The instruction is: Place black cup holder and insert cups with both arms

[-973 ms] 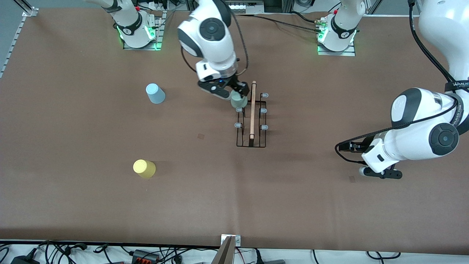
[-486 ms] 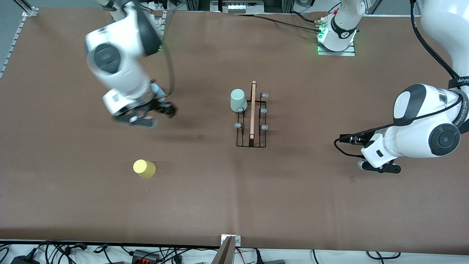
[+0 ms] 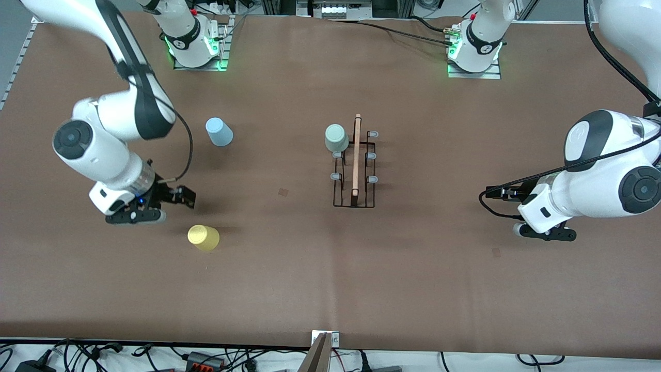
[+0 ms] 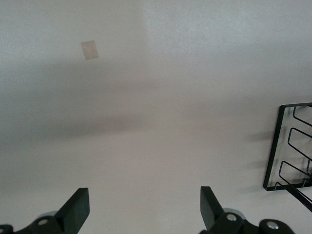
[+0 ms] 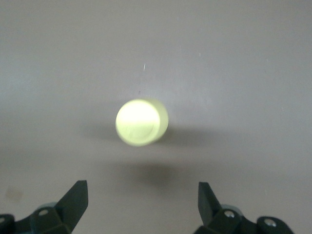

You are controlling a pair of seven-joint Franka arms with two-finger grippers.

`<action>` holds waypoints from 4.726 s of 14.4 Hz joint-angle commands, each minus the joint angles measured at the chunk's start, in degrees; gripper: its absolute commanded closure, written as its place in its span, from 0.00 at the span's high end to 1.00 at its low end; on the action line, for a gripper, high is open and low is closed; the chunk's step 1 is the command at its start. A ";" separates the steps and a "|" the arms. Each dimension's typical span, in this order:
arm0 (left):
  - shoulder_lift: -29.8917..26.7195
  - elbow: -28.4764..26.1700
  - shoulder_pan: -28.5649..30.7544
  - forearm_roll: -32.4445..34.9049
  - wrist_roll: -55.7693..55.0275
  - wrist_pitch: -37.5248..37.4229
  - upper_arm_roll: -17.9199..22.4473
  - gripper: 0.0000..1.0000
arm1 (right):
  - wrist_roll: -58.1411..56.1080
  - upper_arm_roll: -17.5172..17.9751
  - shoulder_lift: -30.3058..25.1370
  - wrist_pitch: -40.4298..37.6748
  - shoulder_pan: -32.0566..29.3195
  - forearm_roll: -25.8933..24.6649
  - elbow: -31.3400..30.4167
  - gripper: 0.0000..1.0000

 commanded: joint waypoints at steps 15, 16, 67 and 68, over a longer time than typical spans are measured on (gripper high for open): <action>-0.46 -0.49 1.18 2.45 0.42 -9.24 0.39 1.00 | -1.20 -0.83 13.51 19.74 0.95 -6.49 2.08 0.05; -0.46 -0.49 1.18 2.45 0.51 -9.42 0.39 1.00 | -1.20 -0.83 12.46 18.87 0.95 -6.67 1.99 0.00; -18.11 1.72 -9.94 -0.79 1.03 -10.56 17.75 1.00 | -1.18 -3.46 -21.30 -44.65 -10.04 3.70 18.84 1.00; -20.56 -0.38 -13.11 -2.54 1.12 -9.60 21.97 1.00 | -2.42 -3.46 -21.04 -46.25 -10.04 3.70 20.26 1.00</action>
